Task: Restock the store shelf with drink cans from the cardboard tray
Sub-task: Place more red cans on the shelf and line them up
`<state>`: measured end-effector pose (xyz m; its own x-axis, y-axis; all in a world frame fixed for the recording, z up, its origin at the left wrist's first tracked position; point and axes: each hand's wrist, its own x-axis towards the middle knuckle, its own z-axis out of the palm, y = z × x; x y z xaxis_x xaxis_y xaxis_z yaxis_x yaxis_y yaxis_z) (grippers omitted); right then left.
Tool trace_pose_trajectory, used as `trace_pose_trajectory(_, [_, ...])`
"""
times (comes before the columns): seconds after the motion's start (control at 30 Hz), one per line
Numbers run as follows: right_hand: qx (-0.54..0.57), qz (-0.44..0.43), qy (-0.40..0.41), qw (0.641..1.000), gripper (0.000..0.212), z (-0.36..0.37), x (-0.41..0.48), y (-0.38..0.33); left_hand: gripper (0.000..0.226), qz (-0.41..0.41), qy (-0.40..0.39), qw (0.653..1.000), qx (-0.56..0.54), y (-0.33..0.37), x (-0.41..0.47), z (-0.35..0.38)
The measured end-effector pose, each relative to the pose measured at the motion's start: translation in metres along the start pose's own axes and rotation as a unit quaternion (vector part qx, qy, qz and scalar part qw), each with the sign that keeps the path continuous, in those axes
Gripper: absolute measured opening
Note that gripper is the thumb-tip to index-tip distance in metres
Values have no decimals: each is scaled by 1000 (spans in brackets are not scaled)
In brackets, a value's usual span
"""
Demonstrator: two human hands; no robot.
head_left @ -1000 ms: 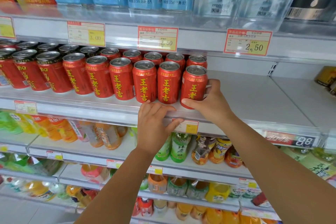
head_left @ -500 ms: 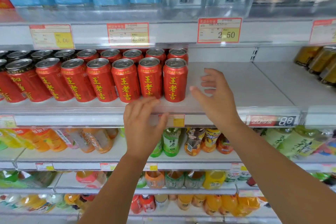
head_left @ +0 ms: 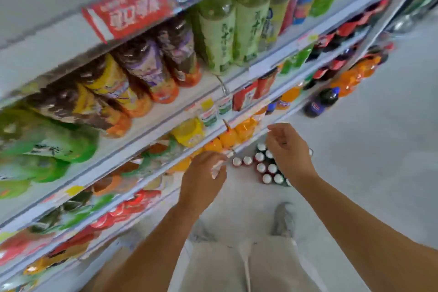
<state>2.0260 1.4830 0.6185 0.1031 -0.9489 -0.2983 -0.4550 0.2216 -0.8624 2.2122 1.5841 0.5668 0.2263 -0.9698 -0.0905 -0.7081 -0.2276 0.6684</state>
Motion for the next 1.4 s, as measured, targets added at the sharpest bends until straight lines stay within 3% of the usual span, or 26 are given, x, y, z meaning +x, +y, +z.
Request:
trace_pose_trajectory(0.17, [-90,180,-22,979,22,-8,31,153,32,-98,-160,982,11,-56,4,134])
trace_pose_trajectory(0.27, [-106,252,-49,961,34,11,54,253,35,-146,-207,967,30,-97,15,208])
trace_pose_trajectory(0.53, [-181,336,-128,916,59,109,130,502,55,-186,-228,952,80,-263,69,398])
trace_pose_trajectory(0.7, [-166,337,-94,922,82,161,166,598,83,-163,-208,961,79,-344,111,483])
trace_pose_trajectory(0.93, [-143,329,-11,933,87,203,177,643,98,-164,-153,973,47,-384,151,537])
trace_pose_trajectory(1.17, [-210,345,52,913,73,221,185,646,75,-126,-138,982,40,-397,169,535])
trace_pose_trajectory(1.4, [-185,334,35,924,62,182,159,559,68,-97,-166,981,7,-337,132,456])
